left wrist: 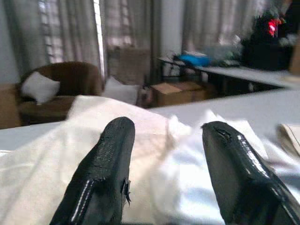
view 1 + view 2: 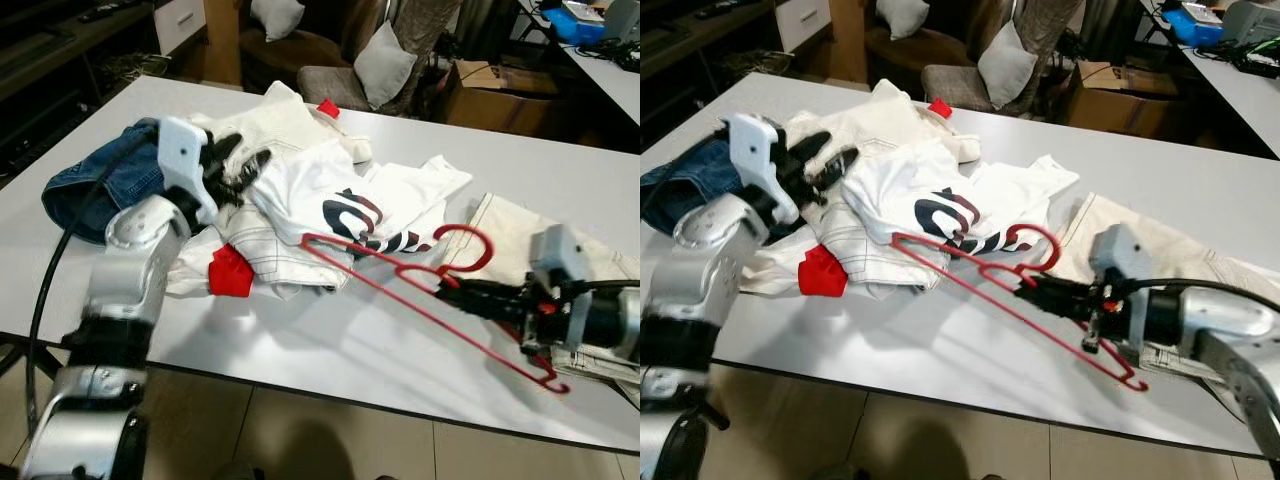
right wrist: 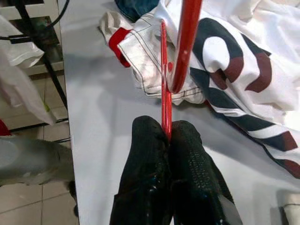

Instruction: Hang hanger

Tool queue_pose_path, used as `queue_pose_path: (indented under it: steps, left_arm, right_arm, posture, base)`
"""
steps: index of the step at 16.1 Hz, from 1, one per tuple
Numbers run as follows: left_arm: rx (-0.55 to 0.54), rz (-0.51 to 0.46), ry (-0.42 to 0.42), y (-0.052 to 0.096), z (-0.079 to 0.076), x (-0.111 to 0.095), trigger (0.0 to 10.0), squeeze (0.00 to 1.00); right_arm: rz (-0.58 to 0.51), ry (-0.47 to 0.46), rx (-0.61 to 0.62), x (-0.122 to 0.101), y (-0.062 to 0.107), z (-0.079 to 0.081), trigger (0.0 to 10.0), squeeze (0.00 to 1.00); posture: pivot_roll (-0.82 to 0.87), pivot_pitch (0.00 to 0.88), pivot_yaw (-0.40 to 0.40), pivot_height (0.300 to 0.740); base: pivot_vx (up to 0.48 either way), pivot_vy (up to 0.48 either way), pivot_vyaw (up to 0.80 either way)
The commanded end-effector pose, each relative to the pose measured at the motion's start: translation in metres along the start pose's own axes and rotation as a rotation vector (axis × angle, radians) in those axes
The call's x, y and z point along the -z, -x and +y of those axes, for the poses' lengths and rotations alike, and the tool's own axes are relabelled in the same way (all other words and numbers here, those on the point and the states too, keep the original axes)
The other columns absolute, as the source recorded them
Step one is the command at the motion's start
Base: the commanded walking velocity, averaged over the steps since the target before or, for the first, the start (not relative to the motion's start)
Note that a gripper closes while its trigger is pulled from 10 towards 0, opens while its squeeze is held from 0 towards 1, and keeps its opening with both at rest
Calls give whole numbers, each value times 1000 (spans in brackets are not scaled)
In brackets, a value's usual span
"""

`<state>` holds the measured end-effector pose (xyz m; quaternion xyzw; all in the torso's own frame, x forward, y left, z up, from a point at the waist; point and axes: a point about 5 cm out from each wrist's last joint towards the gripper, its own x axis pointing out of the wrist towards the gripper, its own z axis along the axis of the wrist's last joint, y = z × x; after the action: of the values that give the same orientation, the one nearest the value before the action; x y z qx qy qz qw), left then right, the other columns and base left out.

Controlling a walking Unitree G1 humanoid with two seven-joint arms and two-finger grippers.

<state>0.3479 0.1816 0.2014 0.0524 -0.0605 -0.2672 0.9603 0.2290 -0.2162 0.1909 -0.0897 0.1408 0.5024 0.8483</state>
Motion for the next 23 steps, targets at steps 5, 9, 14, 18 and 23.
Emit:
queue_pose_path:
  steps: [5, 9, 14, 18, 23]
  left_arm:
    - [40, 42, -75, 13, -1, -2, 10000, 0]
    - [59, 50, -64, 15, -5, -2, 10000, 0]
    - [151, -29, -73, -10, -28, -10, 10000, 0]
    - [222, -152, -294, -29, -35, -35, 10000, 1000]
    - [189, -41, -393, -38, -29, -18, 10000, 0]
  right_arm:
    - [-308, 49, 297, -41, 25, -34, 10000, 0]
    - [-381, 1, 193, -46, 19, -21, 10000, 0]
    - [-442, -17, 160, -55, 18, -20, 10000, 0]
    - [-424, -11, 142, -54, 17, -18, 10000, 0]
    - [-431, -15, 87, -56, 19, -9, 10000, 0]
  posture:
    - [-56, 0, -21, 740]
    - [-51, 0, -20, 740]
    - [-40, 0, -32, 740]
    - [-56, 0, -19, 740]
    - [-69, 0, -16, 740]
  base:
    - [0, 0, 0]
    - [0, 0, 0]
    - [0, 0, 0]
    - [0, 0, 0]
    - [0, 0, 0]
